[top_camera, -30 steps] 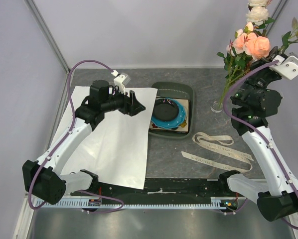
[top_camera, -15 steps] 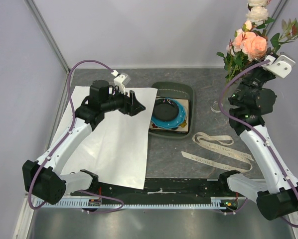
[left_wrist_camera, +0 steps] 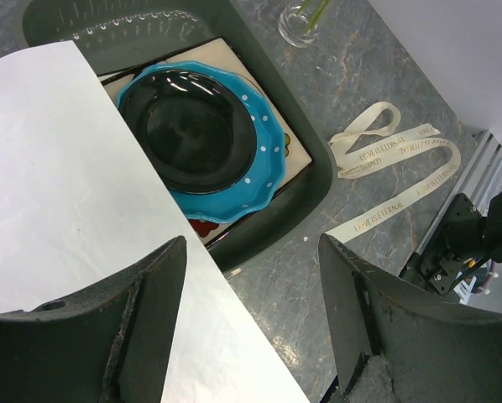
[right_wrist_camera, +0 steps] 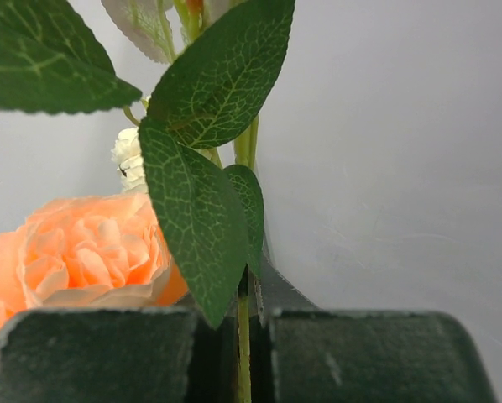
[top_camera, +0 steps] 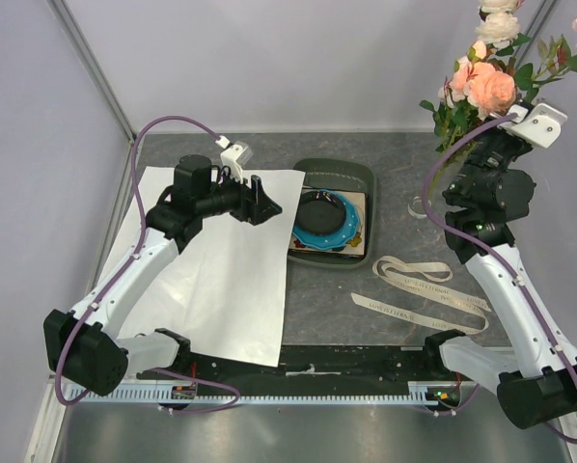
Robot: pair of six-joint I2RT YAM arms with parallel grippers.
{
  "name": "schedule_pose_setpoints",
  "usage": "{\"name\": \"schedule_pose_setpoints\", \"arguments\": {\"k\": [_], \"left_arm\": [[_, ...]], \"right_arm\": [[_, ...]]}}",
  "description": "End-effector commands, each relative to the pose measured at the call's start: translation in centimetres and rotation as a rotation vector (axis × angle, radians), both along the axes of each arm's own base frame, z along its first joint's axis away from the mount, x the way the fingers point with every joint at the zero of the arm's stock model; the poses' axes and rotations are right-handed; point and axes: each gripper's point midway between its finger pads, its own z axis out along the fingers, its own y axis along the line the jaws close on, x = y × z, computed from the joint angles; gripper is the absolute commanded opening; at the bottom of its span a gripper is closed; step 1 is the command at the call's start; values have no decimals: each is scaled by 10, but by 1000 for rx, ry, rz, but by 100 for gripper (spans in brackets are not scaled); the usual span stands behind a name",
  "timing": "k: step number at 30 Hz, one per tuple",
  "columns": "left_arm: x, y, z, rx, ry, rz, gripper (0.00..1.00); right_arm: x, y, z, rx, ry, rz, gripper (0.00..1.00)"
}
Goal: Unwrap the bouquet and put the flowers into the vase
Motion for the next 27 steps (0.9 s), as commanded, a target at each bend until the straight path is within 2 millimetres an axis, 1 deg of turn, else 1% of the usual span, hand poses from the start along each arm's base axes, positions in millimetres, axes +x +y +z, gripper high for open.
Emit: {"name": "schedule_pose_setpoints", "arguments": {"k": [1, 4, 9, 17, 27], "left_arm": [[1, -5, 7, -40, -7, -16, 70], [2, -5, 6, -38, -4, -14, 70], [2, -5, 7, -39, -9, -13, 70], [2, -4, 7, -38, -9, -12, 70], [2, -5, 6, -37, -6, -13, 70]], "right_arm": [[-21, -6, 21, 8, -88, 0, 0], [-17, -5, 25, 3, -82, -9, 0], [-16, -3, 32, 8, -101, 8, 0], [-3, 1, 30, 3, -103, 17, 0], [3, 2, 25, 3, -105, 19, 0]]}}
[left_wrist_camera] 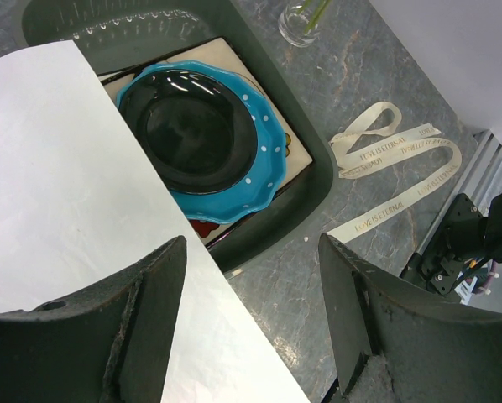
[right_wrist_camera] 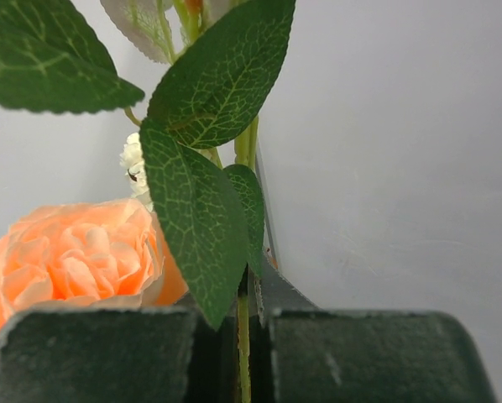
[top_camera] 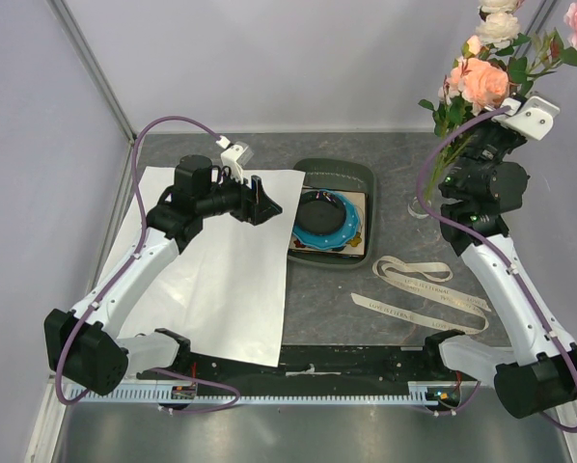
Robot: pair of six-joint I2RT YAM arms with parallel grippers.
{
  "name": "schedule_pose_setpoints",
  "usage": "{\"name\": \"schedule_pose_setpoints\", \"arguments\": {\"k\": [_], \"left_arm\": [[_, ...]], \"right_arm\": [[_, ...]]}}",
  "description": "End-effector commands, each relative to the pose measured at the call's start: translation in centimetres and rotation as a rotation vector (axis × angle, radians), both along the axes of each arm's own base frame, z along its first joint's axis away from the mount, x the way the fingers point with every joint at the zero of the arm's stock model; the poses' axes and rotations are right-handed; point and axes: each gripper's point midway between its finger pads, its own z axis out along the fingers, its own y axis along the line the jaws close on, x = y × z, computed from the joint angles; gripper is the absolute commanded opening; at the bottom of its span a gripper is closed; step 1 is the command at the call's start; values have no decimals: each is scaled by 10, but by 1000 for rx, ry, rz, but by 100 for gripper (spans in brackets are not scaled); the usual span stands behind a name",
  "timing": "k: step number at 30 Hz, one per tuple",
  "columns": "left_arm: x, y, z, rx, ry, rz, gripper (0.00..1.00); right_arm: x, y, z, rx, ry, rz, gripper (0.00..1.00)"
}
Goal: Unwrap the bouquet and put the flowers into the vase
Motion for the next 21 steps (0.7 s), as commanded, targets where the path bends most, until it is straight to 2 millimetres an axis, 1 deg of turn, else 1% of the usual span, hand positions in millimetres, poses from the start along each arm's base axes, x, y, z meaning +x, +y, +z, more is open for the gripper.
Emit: {"name": "schedule_pose_setpoints", "arguments": {"k": [1, 8, 11, 17, 20, 21], "left_arm": [[1, -4, 8, -37, -7, -12, 70], [1, -4, 8, -38, -9, -13, 70], [1, -4, 8, -37, -7, -12, 70], [0, -5, 8, -40, -8, -19, 70], [0, -6, 8, -42, -3, -24, 70], [0, -6, 8, -43, -2, -27, 70]], "right_arm": [[-8, -1, 21, 11, -89, 21, 0], [-8, 1, 24, 25, -107, 38, 0], [-5, 2, 25, 11, -98, 42, 0], [6, 7, 14, -18, -59, 47, 0], [12, 11, 7, -44, -38, 60, 0], [18, 12, 1, -51, -20, 58, 0]]}}
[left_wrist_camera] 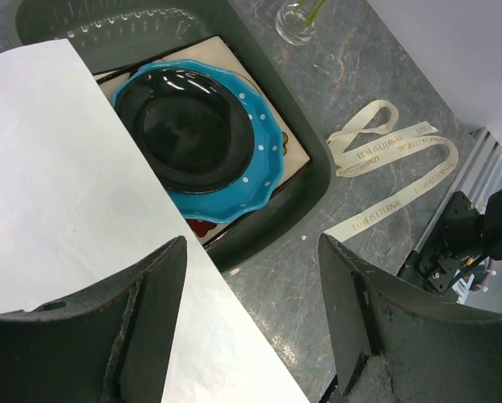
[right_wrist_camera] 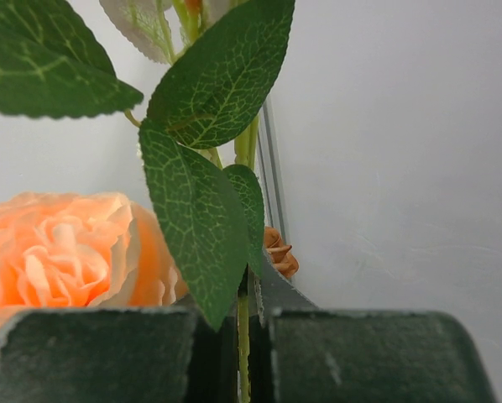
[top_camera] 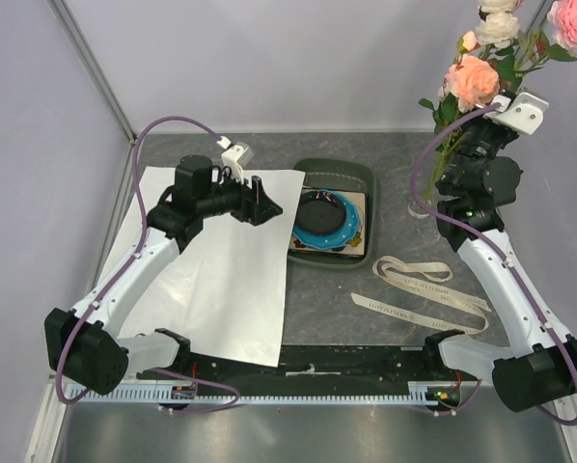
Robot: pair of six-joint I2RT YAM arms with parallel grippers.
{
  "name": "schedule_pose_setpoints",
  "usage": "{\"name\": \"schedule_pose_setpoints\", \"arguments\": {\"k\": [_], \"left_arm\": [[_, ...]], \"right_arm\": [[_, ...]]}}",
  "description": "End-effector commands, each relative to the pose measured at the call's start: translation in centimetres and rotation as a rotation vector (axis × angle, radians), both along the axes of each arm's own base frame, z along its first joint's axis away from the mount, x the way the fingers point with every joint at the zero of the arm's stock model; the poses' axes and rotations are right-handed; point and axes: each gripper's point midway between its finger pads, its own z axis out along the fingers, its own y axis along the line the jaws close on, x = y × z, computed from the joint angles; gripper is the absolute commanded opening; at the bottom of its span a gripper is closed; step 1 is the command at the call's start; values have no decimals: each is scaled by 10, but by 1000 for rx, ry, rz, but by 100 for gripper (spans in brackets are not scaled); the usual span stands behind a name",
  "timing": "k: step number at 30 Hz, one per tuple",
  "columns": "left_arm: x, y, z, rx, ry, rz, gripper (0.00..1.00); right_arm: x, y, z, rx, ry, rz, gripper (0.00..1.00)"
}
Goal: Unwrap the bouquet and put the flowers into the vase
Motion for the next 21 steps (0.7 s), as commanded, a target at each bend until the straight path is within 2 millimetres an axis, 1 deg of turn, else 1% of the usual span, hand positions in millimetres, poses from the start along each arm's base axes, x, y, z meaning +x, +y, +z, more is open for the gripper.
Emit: {"name": "schedule_pose_setpoints", "arguments": {"k": [1, 10, 16, 21], "left_arm": [[0, -6, 8, -41, -3, -22, 70], [0, -6, 9, -44, -4, -26, 70], [-2, -6, 11, -47, -8, -31, 70], [-3, -6, 13, -50, -13, -30, 70]], "right_arm": [[4, 4, 3, -30, -17, 16, 0], [14, 8, -14, -65, 64, 20, 0], [20, 8, -33, -58, 109, 25, 0], [27, 7, -59, -41, 162, 22, 0]]}}
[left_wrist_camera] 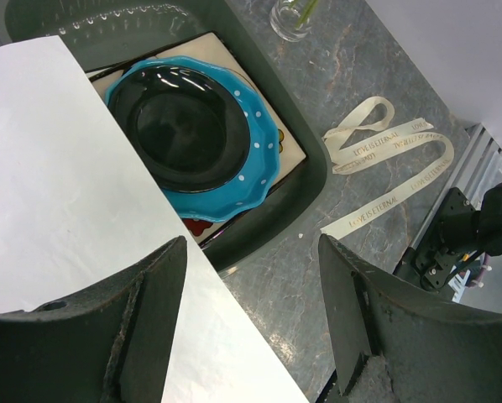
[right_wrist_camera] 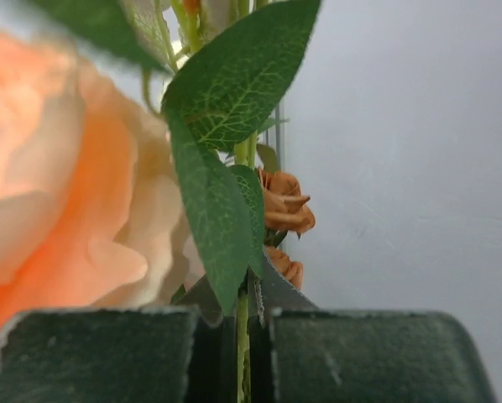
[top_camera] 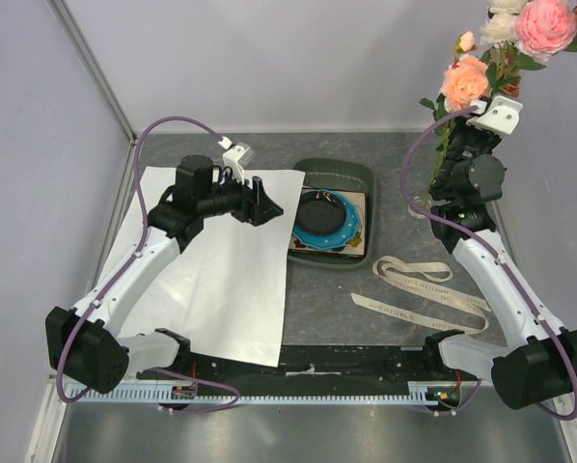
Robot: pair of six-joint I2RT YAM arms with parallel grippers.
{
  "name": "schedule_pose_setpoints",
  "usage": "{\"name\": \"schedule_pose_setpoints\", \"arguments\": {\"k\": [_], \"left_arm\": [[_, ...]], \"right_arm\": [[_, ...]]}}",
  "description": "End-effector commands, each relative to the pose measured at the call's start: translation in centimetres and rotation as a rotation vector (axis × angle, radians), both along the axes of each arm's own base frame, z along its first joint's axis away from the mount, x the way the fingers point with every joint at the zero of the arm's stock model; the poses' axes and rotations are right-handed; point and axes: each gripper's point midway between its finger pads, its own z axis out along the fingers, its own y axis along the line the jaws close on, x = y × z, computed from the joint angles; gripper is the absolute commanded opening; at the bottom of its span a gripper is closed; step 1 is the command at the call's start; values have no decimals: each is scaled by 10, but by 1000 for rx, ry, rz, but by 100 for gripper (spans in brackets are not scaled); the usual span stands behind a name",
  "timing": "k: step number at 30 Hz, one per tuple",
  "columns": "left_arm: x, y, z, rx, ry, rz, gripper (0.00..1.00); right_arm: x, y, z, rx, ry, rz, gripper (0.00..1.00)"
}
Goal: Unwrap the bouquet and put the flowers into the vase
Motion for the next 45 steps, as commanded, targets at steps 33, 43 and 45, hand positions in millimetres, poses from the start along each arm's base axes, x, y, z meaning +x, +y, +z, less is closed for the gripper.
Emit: {"name": "schedule_pose_setpoints", "arguments": {"k": [33, 43, 45], "left_arm": [[-4, -5, 20, -60, -27, -22, 70], [-5, -5, 20, -64, -20, -26, 70], [-5, -6, 19, -63, -19, -28, 70]], "right_arm": [[43, -16, -193, 89, 345, -54, 0], [35, -17, -171, 91, 308, -47, 20], [35, -16, -167, 88, 305, -43, 26]]}}
